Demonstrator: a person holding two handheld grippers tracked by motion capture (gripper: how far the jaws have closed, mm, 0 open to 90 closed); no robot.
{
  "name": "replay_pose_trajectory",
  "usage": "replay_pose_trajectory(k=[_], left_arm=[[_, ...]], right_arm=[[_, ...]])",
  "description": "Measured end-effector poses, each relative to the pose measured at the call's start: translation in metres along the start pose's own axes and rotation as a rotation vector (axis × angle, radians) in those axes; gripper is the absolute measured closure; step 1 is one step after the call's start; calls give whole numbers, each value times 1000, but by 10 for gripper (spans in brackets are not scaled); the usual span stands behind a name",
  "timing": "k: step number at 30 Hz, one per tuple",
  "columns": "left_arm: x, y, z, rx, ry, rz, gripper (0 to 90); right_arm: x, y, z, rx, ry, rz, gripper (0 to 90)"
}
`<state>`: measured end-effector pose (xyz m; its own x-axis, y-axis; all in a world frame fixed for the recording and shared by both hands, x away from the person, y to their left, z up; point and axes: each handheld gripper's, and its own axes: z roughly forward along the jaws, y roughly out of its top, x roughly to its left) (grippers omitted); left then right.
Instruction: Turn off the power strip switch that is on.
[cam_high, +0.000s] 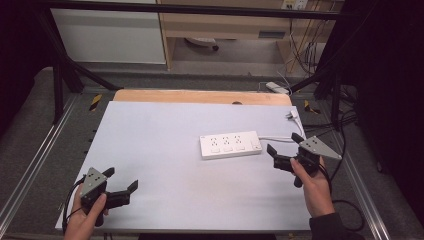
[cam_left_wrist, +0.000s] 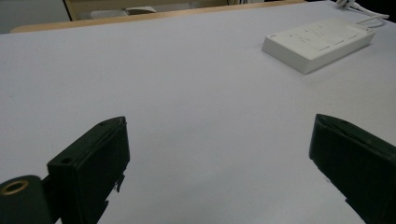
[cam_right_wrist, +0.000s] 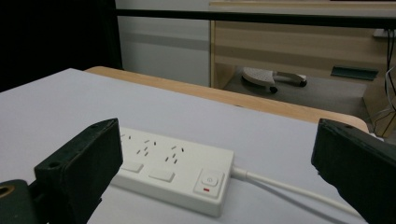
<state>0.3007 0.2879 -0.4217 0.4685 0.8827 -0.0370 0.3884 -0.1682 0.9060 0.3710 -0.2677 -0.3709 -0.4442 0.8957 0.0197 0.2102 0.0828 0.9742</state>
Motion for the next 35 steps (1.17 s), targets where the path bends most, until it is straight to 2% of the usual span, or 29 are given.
replay_pose_trajectory(k=[10, 20, 30, 35], left_arm=[[0, 0, 0, 1, 2, -2, 50], [-1, 0, 0, -2, -1, -1, 50], [-1, 0, 0, -3, -2, -1, 50], [-1, 0, 0, -4, -2, 0, 50]], right_arm=[[-7, -25, -15, 17, -11, 17, 28], [-9, -46, -16, 51, -3, 21, 29], [-2, -67, -5, 129, 37, 47, 34], [7, -78, 5, 201, 89, 31, 37]])
